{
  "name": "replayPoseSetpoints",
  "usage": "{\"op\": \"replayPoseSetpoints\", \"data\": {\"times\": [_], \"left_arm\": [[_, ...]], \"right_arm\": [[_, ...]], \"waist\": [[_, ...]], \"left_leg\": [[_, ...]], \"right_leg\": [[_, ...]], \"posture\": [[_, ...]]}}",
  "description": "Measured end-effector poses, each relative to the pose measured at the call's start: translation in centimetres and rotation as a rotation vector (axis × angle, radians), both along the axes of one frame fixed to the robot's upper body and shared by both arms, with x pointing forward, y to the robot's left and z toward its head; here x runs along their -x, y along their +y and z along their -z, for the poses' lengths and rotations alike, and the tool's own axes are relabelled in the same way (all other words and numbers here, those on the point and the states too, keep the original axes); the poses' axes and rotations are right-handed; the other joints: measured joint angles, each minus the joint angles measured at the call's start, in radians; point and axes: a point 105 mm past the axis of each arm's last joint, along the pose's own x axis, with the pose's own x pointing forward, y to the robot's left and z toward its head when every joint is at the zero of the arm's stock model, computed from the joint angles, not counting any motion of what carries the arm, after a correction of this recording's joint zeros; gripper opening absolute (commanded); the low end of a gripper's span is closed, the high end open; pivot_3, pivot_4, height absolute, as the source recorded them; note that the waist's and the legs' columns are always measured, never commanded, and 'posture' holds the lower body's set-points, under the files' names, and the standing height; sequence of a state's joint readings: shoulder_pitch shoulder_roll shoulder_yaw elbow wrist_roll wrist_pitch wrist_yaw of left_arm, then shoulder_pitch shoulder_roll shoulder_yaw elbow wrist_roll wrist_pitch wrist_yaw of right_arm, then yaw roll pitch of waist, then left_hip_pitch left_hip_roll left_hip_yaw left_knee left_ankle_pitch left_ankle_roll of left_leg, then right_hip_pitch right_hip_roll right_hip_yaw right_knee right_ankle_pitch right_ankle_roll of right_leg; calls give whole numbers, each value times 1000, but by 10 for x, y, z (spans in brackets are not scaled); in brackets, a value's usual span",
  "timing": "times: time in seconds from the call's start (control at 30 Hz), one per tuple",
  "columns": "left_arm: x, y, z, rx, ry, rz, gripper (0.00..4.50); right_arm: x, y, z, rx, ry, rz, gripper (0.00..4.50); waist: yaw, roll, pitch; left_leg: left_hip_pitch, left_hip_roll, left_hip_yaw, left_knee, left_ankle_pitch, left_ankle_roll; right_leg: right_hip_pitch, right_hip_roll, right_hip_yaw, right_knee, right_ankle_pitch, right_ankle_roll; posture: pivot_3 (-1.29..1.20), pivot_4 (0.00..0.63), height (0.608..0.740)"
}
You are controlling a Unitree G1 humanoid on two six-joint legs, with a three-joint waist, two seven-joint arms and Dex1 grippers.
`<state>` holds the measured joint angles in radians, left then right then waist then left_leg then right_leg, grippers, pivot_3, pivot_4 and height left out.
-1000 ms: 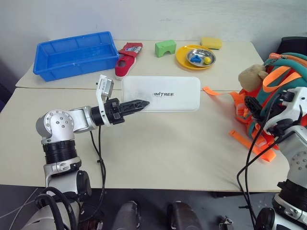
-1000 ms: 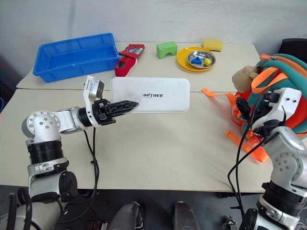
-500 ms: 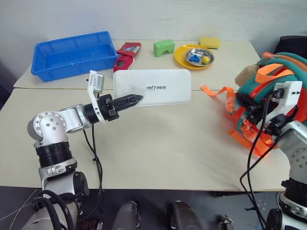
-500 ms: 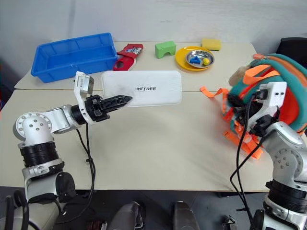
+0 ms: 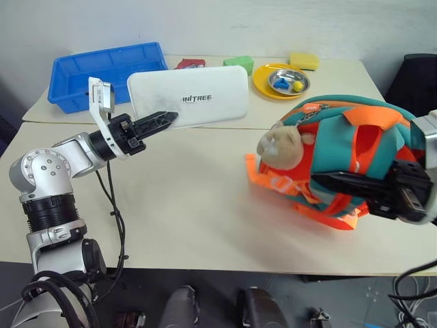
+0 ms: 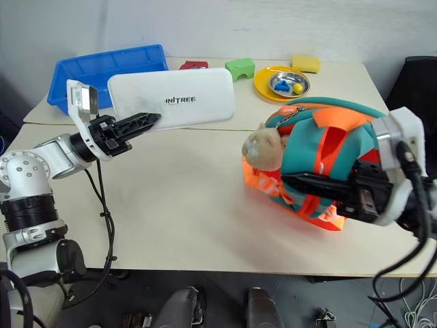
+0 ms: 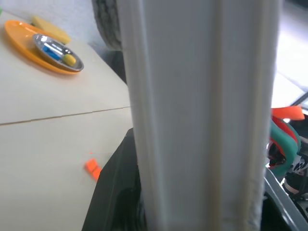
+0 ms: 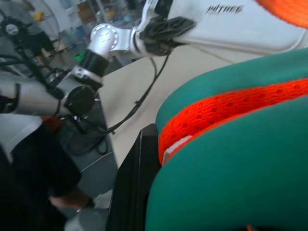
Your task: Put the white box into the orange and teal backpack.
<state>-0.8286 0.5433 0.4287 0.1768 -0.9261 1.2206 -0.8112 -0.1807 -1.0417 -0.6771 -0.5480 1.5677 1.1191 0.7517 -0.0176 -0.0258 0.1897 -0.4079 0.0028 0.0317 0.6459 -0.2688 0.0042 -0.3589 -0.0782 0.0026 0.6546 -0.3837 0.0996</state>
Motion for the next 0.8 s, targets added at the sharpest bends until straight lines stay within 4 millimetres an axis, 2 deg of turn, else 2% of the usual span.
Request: {"op": "replayPoseSetpoints", "data": {"times": [0.1, 0.2, 0.33, 0.43, 0.67, 0.8], "left_arm": [[9, -11, -16, 60, -63, 92, 1430], [16, -21, -21, 49, -119, 144, 1430], [23, -41, -14, -8, -174, 243, 1430], [11, -56, -2, -74, -224, 242, 1430], [6, -75, 0, -197, -379, 315, 1430], [4, -77, 8, -298, -454, 364, 1430]], "right_arm": [[7, -5, 1, 24, 39, 3, 52], [12, -12, 4, 33, 70, 17, 52], [11, -17, 6, 31, 93, 45, 52], [13, -21, 8, 30, 101, 60, 52], [18, -24, 7, 22, 105, 71, 52], [21, -26, 8, 29, 109, 80, 52]], "waist": [[8, -3, 2], [14, -3, 2], [16, -3, 2], [19, -3, 2], [22, -4, 2], [24, -4, 2]], "left_leg": [[0, 0, 0, 1, 0, 0], [0, 0, 0, 1, 0, 0], [0, 0, 0, 1, 0, 0], [1, 0, 0, 1, 0, 0], [0, -1, 0, 1, 0, 1], [0, -1, 0, 1, 0, 1]], "right_leg": [[0, 0, 0, 0, 0, 0], [1, 0, 0, 0, 0, 0], [1, 1, 0, 0, 0, 0], [1, 1, 0, 0, 0, 0], [2, 1, 0, -1, 0, 0], [2, 1, 0, -1, 0, 0]], "posture": [[0, 150, 740], [0, 150, 740], [0, 150, 740], [0, 150, 740], [0, 150, 740], [0, 150, 740]]}}
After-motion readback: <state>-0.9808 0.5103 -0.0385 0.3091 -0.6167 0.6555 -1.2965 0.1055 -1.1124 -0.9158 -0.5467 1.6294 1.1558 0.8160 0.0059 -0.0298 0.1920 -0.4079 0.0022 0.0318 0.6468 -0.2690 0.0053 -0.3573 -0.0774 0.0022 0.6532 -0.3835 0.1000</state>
